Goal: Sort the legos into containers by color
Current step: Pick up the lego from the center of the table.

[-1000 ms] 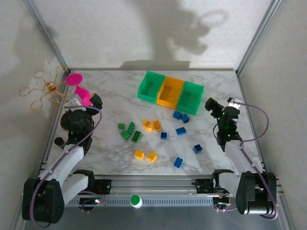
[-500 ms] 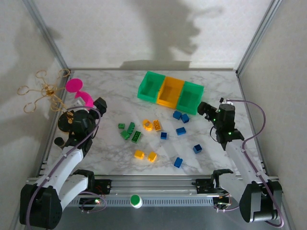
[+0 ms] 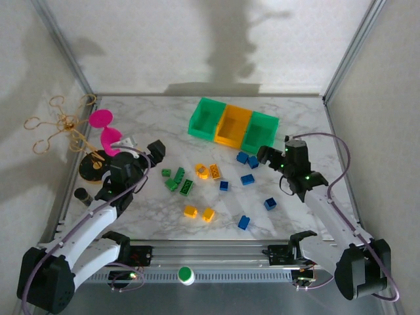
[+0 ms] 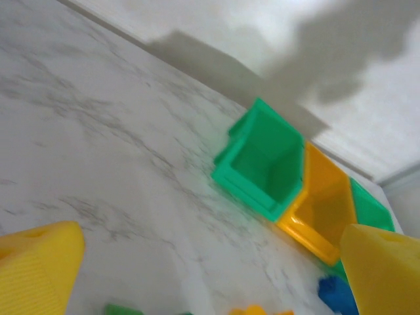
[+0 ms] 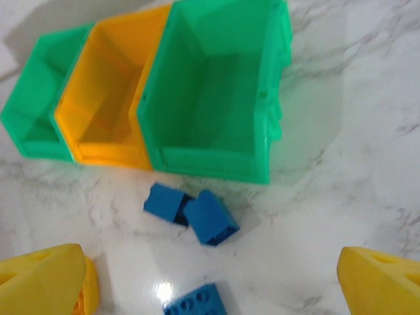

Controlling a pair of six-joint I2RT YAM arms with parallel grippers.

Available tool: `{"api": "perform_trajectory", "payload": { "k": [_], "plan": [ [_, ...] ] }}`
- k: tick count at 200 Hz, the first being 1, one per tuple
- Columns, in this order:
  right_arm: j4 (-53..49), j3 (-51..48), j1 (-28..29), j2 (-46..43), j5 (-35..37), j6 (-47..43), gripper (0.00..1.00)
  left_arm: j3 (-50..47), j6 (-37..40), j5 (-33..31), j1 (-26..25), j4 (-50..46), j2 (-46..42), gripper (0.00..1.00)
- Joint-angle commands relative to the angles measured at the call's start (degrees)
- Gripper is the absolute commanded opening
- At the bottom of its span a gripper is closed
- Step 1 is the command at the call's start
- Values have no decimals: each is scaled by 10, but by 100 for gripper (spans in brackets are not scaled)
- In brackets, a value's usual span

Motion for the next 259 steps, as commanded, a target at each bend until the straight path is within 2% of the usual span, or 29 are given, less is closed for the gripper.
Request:
{"api": "perform_trajectory", "payload": {
  "k": [1,52,116,144,181,218,259],
  "plan": [
    [-64,13,38,13,6,21,99,12,5,23,-40,-31,-1,99],
    [-129,13,150,43,95,91,99,12,-12,4,-140,-51,-3,99],
    [-69,-4,192,112,110,184,99,2,-39,-37,-220,-43,3,99],
    [-32,3,207,168,117,221,98,5,-40,-48,-237,-38,13,99],
    [5,21,220,239,137,250,92,5,-40,-60,-249,-33,13,99],
    [21,43,222,288,160,253,83,12,-38,-67,-252,-33,19,99],
    [25,79,222,330,176,240,78,15,-35,-79,-254,-32,31,99]
  ]
}}
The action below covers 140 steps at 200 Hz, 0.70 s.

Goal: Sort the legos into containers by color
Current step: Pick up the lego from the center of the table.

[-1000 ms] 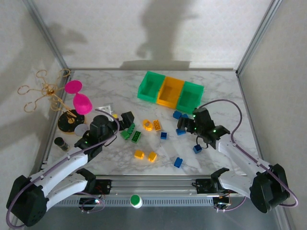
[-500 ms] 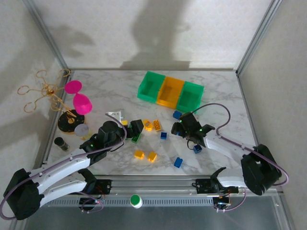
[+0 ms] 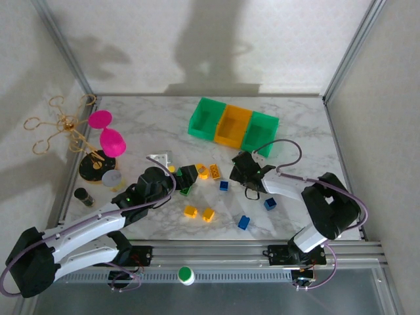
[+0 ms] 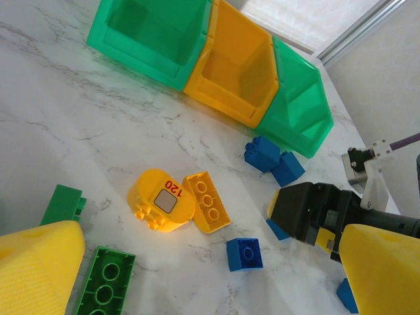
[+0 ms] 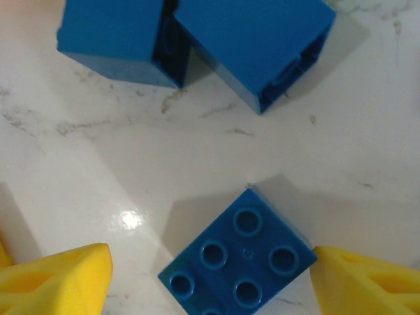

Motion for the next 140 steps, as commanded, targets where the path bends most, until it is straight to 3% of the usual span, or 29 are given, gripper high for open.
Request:
{"api": "perform_trajectory", "payload": {
  "k": [1,51,140],
  "plan": [
    [9,31,5,23,32,0,78,15,0,-20,-5,9,9,99],
    [-17,84,6,73,36,-30,73,25,1,-18,-7,7,18,99],
    [-57,43,24,41,32,-32,57,42,1,-16,-11,2,25,99]
  ]
}}
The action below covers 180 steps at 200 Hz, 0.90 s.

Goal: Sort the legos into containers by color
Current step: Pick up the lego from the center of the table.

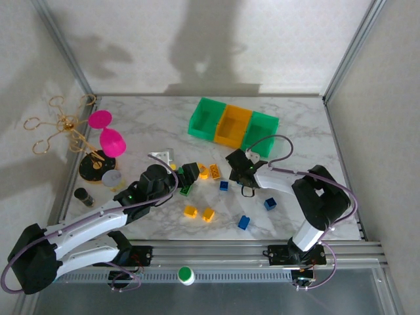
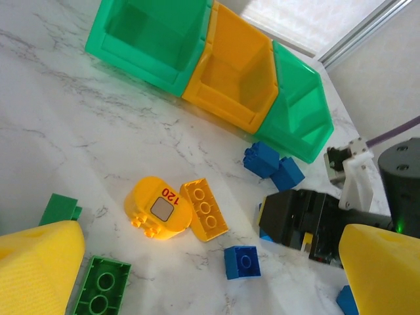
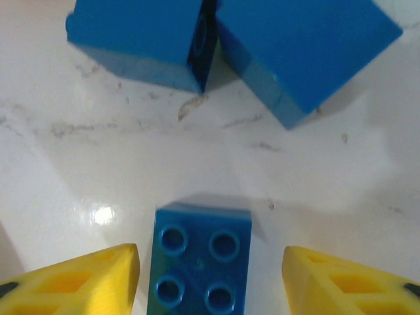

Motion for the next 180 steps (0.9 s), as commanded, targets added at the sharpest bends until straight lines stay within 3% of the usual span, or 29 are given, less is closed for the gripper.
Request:
{"api": "perform_trajectory", "payload": {
  "k": [1,74,180],
  "plan": [
    [-19,-5,8,-10,10,-7,57,20,1,-10,-8,2,6,99],
    [-19,15,12,8,15,-34,42,24,2,-18,-9,-10,-2,99],
    [-23,3,13,-42,16,-46,31,20,-2,-19,-10,-11,-15,99]
  ]
}}
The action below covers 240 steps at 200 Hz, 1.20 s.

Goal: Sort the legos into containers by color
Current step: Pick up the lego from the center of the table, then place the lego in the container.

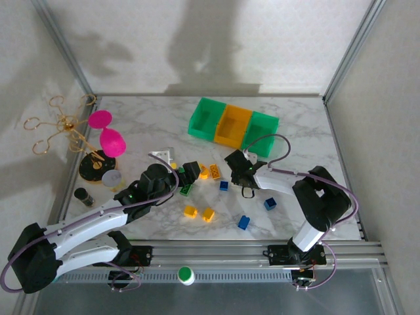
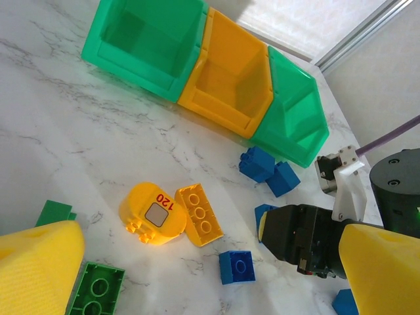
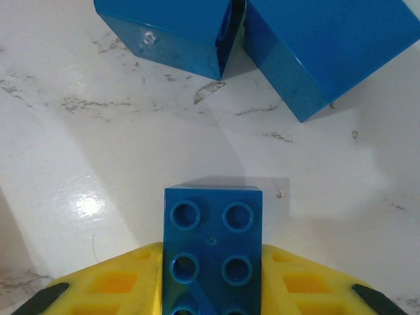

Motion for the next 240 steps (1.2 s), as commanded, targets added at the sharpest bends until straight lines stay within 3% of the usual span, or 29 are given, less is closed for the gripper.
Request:
{"api": "perform_trajectory", "payload": {
  "k": [1,69,104,162,240],
  "plan": [
    [-16,2,6,-36,16,-6,31,11,-2,-10,-4,-8,-17,99],
    [-67,56,-11,-102,49,-50,30,39,-2,-3,-4,-11,0,99],
    [-67,92,-77,-100,58,-83,30,63,8,-7,-4,-8,29,100],
    [-22,164,-152,-13,41,-127,29,102,17,-7,-4,19,86,99],
    [15,248,-172,126,48,-161,28,132,16,-9,-4,36,143,99]
  ]
}}
